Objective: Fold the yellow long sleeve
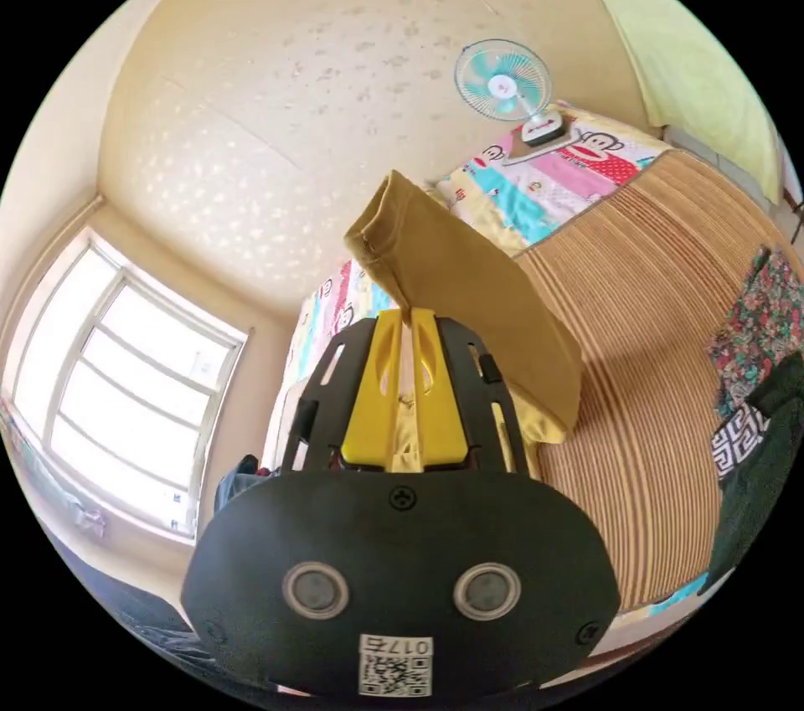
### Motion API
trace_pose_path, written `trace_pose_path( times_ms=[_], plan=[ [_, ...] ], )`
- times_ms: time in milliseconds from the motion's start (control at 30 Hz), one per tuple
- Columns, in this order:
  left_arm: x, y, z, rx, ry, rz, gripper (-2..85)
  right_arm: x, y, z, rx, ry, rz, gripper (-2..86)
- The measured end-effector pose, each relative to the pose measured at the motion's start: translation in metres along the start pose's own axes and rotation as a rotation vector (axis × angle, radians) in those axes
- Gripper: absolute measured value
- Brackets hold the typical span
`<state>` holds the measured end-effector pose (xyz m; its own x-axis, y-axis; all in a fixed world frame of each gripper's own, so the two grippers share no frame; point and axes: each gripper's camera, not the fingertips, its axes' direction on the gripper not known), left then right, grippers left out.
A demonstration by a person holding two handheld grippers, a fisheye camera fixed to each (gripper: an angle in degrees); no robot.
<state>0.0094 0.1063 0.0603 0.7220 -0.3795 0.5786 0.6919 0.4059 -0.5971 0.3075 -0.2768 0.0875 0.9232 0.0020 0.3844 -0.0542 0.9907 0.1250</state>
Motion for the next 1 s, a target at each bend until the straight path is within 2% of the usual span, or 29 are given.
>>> trace_pose_path(
  times_ms=[33, 100, 200, 267, 333, 400, 500, 600, 833, 1000],
  plan=[
    [0.004, -0.003, -0.001, -0.001, 0.0, 0.009, -0.8, -0.01, 0.012, 0.027, -0.057, -0.05, -0.01, 3.4],
    [0.009, -0.007, -0.003, -0.001, 0.009, 0.028, -0.6, -0.029, 0.072, 0.145, -0.454, -0.131, -0.04, 4.1],
    [0.018, -0.011, -0.012, 0.026, 0.019, 0.081, 0.6, -0.014, 0.154, 0.221, -0.884, -0.006, -0.122, 5.6],
    [0.016, -0.011, -0.016, 0.048, 0.028, 0.108, 3.0, 0.009, 0.18, 0.215, -0.965, 0.04, -0.131, 6.1],
    [0.006, -0.013, -0.018, 0.063, 0.071, 0.141, 5.9, 0.036, 0.193, 0.193, -0.993, 0.085, -0.13, 6.2],
    [-0.004, -0.017, -0.015, 0.059, 0.105, 0.165, 7.1, 0.073, 0.203, 0.162, -1.044, 0.214, -0.109, 6.2],
    [-0.017, -0.029, -0.009, 0.058, 0.094, 0.175, 7.7, 0.105, 0.203, 0.125, -1.039, 0.305, -0.056, 6.2],
    [-0.024, -0.05, -0.011, 0.096, 0.163, 0.166, 7.8, 0.115, 0.2, 0.108, -1.028, 0.388, -0.025, 6.3],
    [-0.004, -0.132, -0.03, 0.18, 0.361, 0.236, 7.8, 0.092, 0.184, 0.116, -0.921, 0.404, -0.009, 6.0],
    [0.0, -0.167, -0.016, 0.061, 0.356, 0.263, 4.4, 0.072, 0.193, 0.15, -0.946, 0.434, 0.004, 4.9]
  ],
)
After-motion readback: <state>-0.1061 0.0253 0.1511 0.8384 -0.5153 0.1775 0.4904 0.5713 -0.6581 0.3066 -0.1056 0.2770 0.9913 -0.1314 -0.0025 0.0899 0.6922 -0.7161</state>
